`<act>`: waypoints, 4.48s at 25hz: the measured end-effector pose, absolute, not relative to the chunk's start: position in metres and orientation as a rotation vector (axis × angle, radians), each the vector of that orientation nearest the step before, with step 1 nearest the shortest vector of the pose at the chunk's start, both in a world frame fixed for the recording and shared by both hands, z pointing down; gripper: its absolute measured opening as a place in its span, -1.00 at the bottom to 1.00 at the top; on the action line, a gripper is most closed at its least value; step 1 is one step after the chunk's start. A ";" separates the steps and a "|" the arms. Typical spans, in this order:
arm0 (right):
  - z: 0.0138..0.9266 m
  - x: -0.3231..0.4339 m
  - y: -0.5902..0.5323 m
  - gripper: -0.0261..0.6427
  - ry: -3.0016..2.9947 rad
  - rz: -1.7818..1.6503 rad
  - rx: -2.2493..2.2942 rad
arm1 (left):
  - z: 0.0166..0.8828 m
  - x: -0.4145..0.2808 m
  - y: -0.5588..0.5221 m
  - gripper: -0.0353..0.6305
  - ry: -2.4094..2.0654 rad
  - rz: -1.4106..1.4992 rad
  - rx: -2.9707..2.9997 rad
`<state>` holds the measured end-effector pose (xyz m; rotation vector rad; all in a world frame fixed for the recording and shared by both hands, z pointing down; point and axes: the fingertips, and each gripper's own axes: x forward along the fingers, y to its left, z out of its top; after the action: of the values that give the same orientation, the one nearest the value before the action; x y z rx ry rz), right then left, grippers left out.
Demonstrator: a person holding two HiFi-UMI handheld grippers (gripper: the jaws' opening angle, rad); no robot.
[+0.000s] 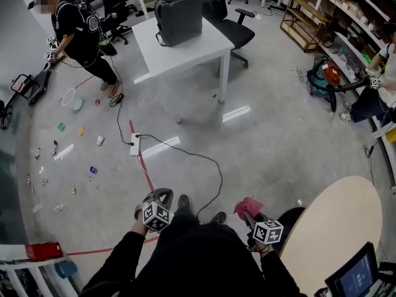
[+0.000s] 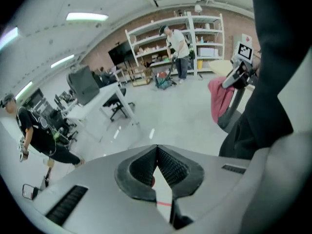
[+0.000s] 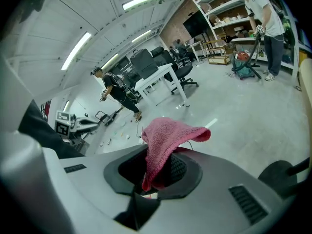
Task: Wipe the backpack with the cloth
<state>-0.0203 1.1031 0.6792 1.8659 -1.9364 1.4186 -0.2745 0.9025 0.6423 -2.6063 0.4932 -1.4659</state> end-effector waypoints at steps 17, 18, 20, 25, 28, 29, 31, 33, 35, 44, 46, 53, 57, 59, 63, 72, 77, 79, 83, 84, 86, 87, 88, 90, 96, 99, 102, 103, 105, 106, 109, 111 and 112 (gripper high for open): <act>0.609 -0.029 0.927 -0.72 -1.858 1.171 2.016 | 0.531 -0.157 0.790 -0.84 0.057 -0.781 -3.199; 0.608 -0.031 0.911 -0.72 -1.852 1.166 2.026 | 0.533 -0.157 0.779 -0.84 0.018 -0.779 -3.184; 0.609 -0.040 0.882 -0.72 -1.843 1.167 2.024 | 0.538 -0.158 0.759 -0.84 -0.055 -0.775 -3.165; 0.613 -0.078 0.836 -0.72 -1.850 1.159 1.907 | 0.553 -0.175 0.722 -0.84 -0.145 -0.789 -3.202; 0.611 -0.080 0.814 -0.72 -1.836 1.137 1.867 | 0.559 -0.182 0.696 -0.84 -0.114 -0.800 -3.262; 0.611 -0.077 0.808 -0.72 -1.830 1.133 1.864 | 0.560 -0.183 0.688 -0.84 -0.097 -0.797 -3.281; 0.612 -0.073 0.794 -0.72 -1.830 1.130 1.850 | 0.559 -0.182 0.673 -0.84 -0.059 -0.785 -3.310; 0.614 -0.069 0.779 -0.72 -1.851 1.128 1.822 | 0.556 -0.176 0.659 -0.84 -0.010 -0.767 -3.329; 0.616 -0.063 0.758 -0.72 -1.889 1.119 1.784 | 0.553 -0.170 0.643 -0.84 0.059 -0.753 -3.340; 0.605 0.007 0.634 -0.72 -2.110 0.975 1.553 | 0.530 -0.122 0.564 -0.84 0.543 -0.689 -3.427; 0.602 0.030 0.612 -0.72 -2.144 0.965 1.529 | 0.526 -0.106 0.543 -0.84 0.673 -0.666 -3.427; 0.600 0.115 0.555 -0.72 -2.232 0.932 1.470 | 0.504 -0.040 0.502 -0.84 1.023 -0.599 -3.352; 0.597 0.145 0.531 -0.72 -2.269 0.896 1.426 | 0.506 -0.018 0.496 -0.84 1.120 -0.633 -3.335; 0.599 0.156 0.522 -0.72 -2.274 0.898 1.410 | 0.506 -0.012 0.492 -0.84 1.155 -0.647 -3.328; 0.606 0.165 0.491 -0.72 -2.278 0.904 1.390 | 0.509 -0.010 0.463 -0.84 1.221 -0.647 -3.297; 0.608 0.172 0.400 -0.72 -2.186 0.888 1.535 | 0.525 0.008 0.341 -0.84 1.033 -0.565 -3.385; 0.588 0.172 0.337 -0.72 -2.091 0.863 1.637 | 0.507 0.009 0.255 -0.84 0.881 -0.486 -3.407; 0.582 0.165 0.310 -0.72 -2.072 0.847 1.660 | 0.504 0.001 0.223 -0.84 0.851 -0.470 -3.404; 0.574 0.149 0.264 -0.72 -2.076 0.840 1.684 | 0.511 -0.020 0.171 -0.84 0.850 -0.490 -3.378; 0.572 0.147 0.255 -0.72 -2.082 0.831 1.683 | 0.512 -0.024 0.160 -0.84 0.863 -0.493 -3.371; 0.566 0.148 0.240 -0.72 -2.098 0.800 1.673 | 0.510 -0.028 0.140 -0.84 0.910 -0.475 -3.353; 0.562 0.151 0.231 -0.72 -2.109 0.781 1.667 | 0.506 -0.028 0.130 -0.84 0.942 -0.456 -3.340; 0.557 0.155 0.221 -0.72 -2.124 0.762 1.665 | 0.501 -0.026 0.119 -0.84 0.975 -0.433 -3.323; 0.542 0.168 0.192 -0.72 -2.163 0.718 1.668 | 0.488 -0.019 0.094 -0.84 1.049 -0.383 -3.280; 0.461 0.218 0.085 -0.72 -2.381 0.429 1.656 | 0.442 -0.003 0.026 -0.83 1.393 -0.306 -3.071; 0.403 0.245 0.040 -0.72 -2.520 0.261 1.630 | 0.420 0.009 0.013 -0.77 1.513 -0.276 -2.978; 0.339 0.260 0.001 -0.72 -2.646 0.092 1.581 | 0.400 0.026 -0.003 -0.54 1.582 -0.260 -2.902; 0.320 0.261 -0.009 -0.72 -2.684 0.044 1.556 | 0.396 0.028 -0.008 -0.49 1.613 -0.257 -2.869; 0.295 0.263 -0.023 -0.72 -2.742 -0.034 1.508 | 0.387 0.033 -0.015 -0.45 1.663 -0.255 -2.812; 0.288 0.264 -0.029 -0.72 -2.759 -0.062 1.492 | 0.385 0.034 -0.018 -0.44 1.680 -0.265 -2.792; 0.282 0.270 -0.046 -0.72 -2.768 -0.079 1.506 | 0.396 0.030 -0.026 -0.44 1.729 -0.321 -2.757; 0.285 0.274 -0.055 -0.72 -2.747 -0.076 1.524 | 0.403 0.026 -0.033 -0.44 1.746 -0.352 -2.754; 0.286 0.273 -0.059 -0.72 -2.723 -0.091 1.525 | 0.403 0.025 -0.037 -0.44 1.743 -0.354 -2.762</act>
<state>0.2730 -0.0589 0.2862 1.5248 -2.7230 -0.0906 0.0251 -0.0374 0.4034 -2.7625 1.7429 -0.3537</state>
